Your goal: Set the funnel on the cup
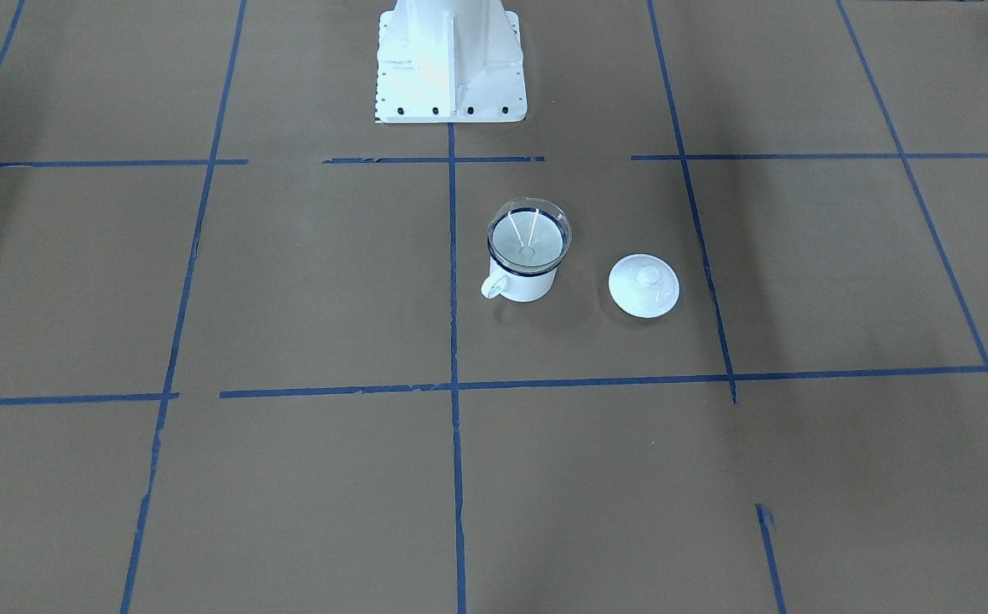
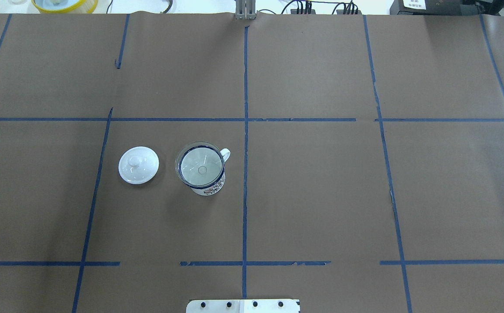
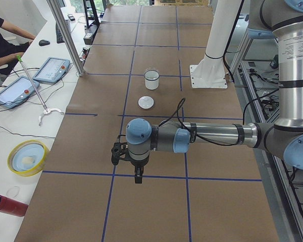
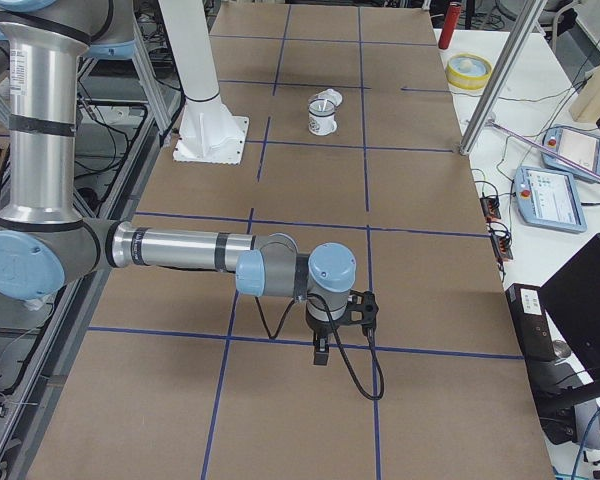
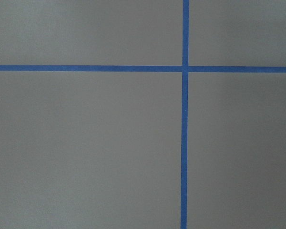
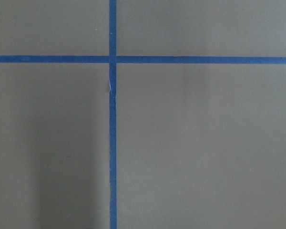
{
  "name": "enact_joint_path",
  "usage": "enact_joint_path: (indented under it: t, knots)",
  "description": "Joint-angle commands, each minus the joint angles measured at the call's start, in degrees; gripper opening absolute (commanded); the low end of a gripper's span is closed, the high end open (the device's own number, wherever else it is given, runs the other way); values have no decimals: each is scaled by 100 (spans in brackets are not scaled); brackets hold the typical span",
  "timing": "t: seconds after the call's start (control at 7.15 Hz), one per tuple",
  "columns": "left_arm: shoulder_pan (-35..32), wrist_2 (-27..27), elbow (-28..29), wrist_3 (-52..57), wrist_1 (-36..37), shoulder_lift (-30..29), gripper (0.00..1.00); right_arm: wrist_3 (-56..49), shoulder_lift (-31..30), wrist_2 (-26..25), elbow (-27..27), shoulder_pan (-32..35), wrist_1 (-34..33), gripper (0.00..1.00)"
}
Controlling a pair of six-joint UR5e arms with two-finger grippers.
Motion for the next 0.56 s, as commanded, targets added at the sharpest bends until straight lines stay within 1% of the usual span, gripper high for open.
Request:
enact_joint_path:
  t: [0.0, 0.42]
  knots:
    - [0, 0, 0, 0, 0, -3, 100, 0, 0, 0, 0, 0, 0, 100]
    - [-9, 0, -9, 0, 0, -29, 100, 0, 0, 0, 0, 0, 0, 100]
